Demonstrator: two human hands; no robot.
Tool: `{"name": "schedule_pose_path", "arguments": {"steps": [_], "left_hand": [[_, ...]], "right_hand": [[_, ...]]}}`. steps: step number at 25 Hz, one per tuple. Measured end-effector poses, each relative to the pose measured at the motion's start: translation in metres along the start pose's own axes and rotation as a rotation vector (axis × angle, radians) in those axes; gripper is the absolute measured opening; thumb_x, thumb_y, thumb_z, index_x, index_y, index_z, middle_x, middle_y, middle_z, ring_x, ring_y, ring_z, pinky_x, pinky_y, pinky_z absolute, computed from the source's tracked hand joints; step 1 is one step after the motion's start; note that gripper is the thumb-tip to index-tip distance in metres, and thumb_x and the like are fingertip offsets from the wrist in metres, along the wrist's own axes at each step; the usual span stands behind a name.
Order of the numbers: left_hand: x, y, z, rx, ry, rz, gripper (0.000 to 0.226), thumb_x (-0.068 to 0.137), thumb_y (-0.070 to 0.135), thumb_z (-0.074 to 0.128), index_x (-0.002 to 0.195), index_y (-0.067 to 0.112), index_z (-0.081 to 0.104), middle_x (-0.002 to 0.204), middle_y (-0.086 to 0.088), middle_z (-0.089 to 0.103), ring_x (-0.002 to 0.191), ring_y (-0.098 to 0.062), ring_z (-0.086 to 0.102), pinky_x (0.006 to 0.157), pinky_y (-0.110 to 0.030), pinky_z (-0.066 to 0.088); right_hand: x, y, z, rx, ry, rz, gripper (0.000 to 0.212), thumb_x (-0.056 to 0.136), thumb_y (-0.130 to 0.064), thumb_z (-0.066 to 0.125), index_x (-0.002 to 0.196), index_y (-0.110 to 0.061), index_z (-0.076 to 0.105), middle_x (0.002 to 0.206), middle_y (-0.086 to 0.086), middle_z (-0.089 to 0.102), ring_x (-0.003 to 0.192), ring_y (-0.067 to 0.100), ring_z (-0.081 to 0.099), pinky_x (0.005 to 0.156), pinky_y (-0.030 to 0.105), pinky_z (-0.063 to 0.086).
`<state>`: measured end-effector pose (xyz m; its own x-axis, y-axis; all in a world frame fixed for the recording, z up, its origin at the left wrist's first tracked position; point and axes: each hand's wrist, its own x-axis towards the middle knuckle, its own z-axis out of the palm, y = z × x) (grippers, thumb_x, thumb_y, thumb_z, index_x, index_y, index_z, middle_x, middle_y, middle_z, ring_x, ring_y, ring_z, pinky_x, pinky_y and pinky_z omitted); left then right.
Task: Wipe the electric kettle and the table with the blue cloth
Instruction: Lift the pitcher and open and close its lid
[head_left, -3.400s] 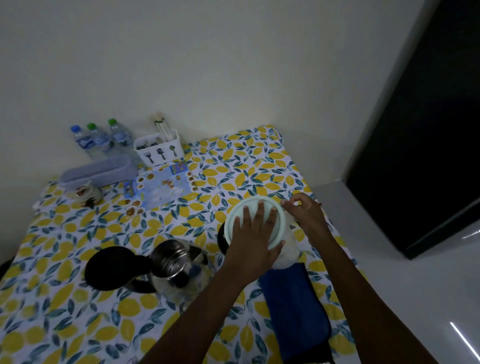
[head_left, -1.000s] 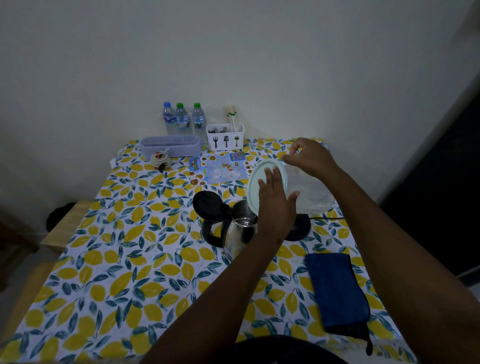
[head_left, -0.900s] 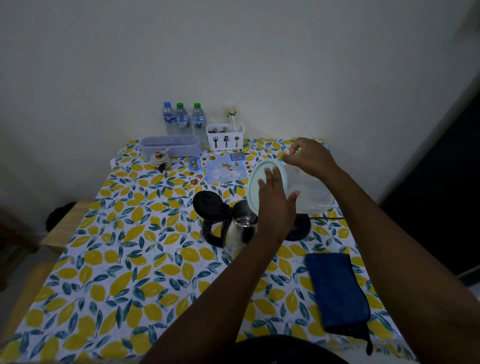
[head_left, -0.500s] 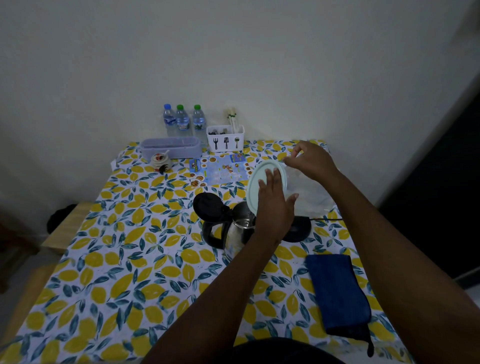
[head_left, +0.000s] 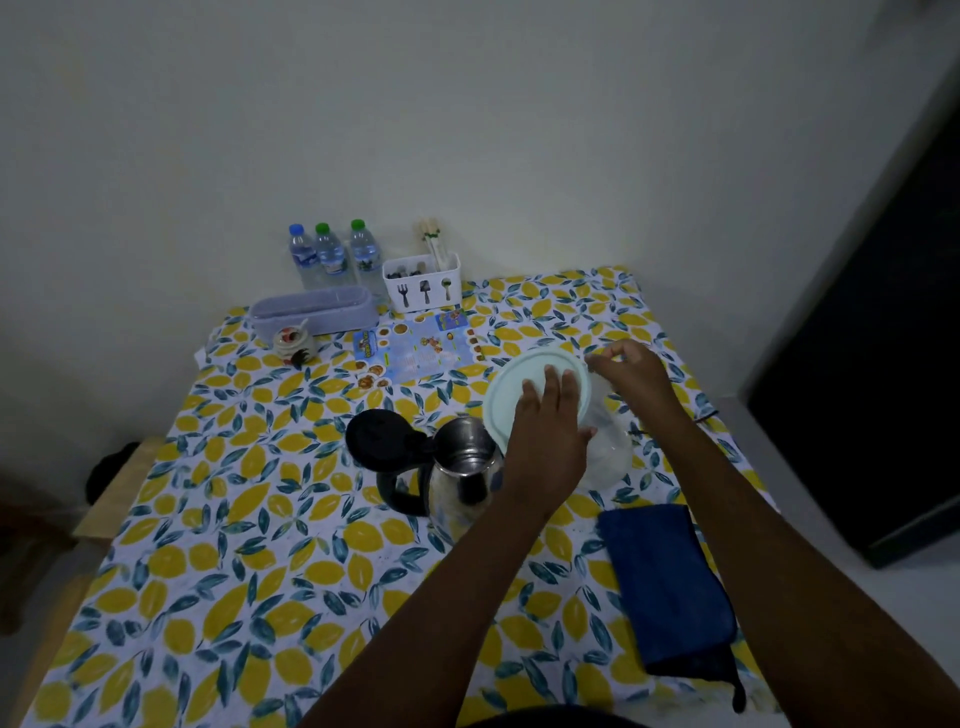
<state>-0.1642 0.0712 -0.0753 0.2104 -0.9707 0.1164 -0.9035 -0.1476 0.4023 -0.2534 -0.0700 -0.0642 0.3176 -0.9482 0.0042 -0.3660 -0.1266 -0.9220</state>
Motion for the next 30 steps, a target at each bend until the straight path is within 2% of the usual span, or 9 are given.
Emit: {"name": "schedule_pose_path", "arguments": {"steps": [3,7,11,13,16,21,27,30], "left_hand": [[0.014,0.016,0.018,0.115,-0.081,0.057,0.072,0.100,0.036,0.041,0.151,0.005,0.000,0.161,-0.021,0.002,0.146,-0.046,0.004,0.122,-0.050,0.011],[0.037,0.039,0.048,0.182,-0.165,0.149,0.071,0.101,0.037,0.039,0.151,0.005,-0.001,0.161,-0.021,0.002,0.146,-0.045,0.005,0.122,-0.050,0.011],[0.067,0.064,0.078,0.219,-0.212,0.277,0.075,0.098,0.042,0.044,0.151,0.008,0.003,0.162,-0.018,0.007,0.148,-0.039,0.009,0.122,-0.049,0.013],[0.082,0.074,0.094,0.224,-0.243,0.330,0.080,0.095,0.042,0.050,0.152,0.013,0.001,0.163,-0.014,0.005,0.149,-0.037,0.008,0.121,-0.048,0.017],[0.101,0.088,0.116,0.254,-0.273,0.363,0.083,0.093,0.036,0.056,0.152,0.016,0.001,0.163,-0.011,0.005,0.149,-0.036,0.009,0.118,-0.048,0.023],[0.126,0.108,0.137,0.300,-0.289,0.330,0.080,0.093,0.028,0.058,0.151,0.010,0.006,0.161,-0.017,0.011,0.146,-0.042,0.014,0.116,-0.051,0.025],[0.133,0.137,0.156,0.323,-0.241,0.272,0.070,0.096,0.019,0.047,0.150,0.002,0.004,0.160,-0.023,0.009,0.145,-0.045,0.014,0.117,-0.052,0.023],[0.129,0.144,0.166,0.327,-0.214,0.286,0.064,0.096,0.014,0.039,0.149,0.001,0.006,0.160,-0.023,0.010,0.146,-0.045,0.013,0.118,-0.052,0.021]], "right_hand": [[0.001,0.034,-0.017,0.099,0.030,0.090,0.026,0.078,-0.037,0.072,0.069,-0.019,0.056,0.071,0.002,0.057,0.062,0.018,0.055,0.056,0.031,0.044],[0.005,0.077,-0.049,0.180,0.106,0.172,0.024,0.080,-0.035,0.072,0.071,-0.017,0.057,0.068,0.001,0.056,0.057,0.015,0.052,0.050,0.028,0.040],[0.018,0.117,-0.089,0.241,0.157,0.230,0.025,0.081,-0.033,0.072,0.071,-0.017,0.056,0.061,0.001,0.051,0.044,0.007,0.045,0.040,0.020,0.036],[0.029,0.137,-0.109,0.270,0.181,0.262,0.024,0.081,-0.032,0.072,0.072,-0.018,0.055,0.061,0.004,0.050,0.044,0.009,0.043,0.037,0.018,0.034],[0.045,0.163,-0.130,0.315,0.188,0.289,0.023,0.081,-0.032,0.071,0.075,-0.016,0.056,0.062,0.007,0.048,0.048,0.015,0.040,0.038,0.022,0.031],[0.073,0.184,-0.141,0.356,0.147,0.277,0.022,0.078,-0.035,0.068,0.069,-0.019,0.058,0.051,-0.001,0.047,0.040,0.012,0.038,0.037,0.021,0.028],[0.093,0.201,-0.153,0.366,0.092,0.274,0.015,0.086,-0.027,0.060,0.074,-0.019,0.061,0.066,0.004,0.053,0.049,0.009,0.046,0.045,0.024,0.035],[0.087,0.212,-0.159,0.352,0.094,0.277,0.015,0.089,-0.024,0.057,0.082,-0.012,0.061,0.076,0.013,0.055,0.061,0.019,0.050,0.054,0.029,0.040]]}}
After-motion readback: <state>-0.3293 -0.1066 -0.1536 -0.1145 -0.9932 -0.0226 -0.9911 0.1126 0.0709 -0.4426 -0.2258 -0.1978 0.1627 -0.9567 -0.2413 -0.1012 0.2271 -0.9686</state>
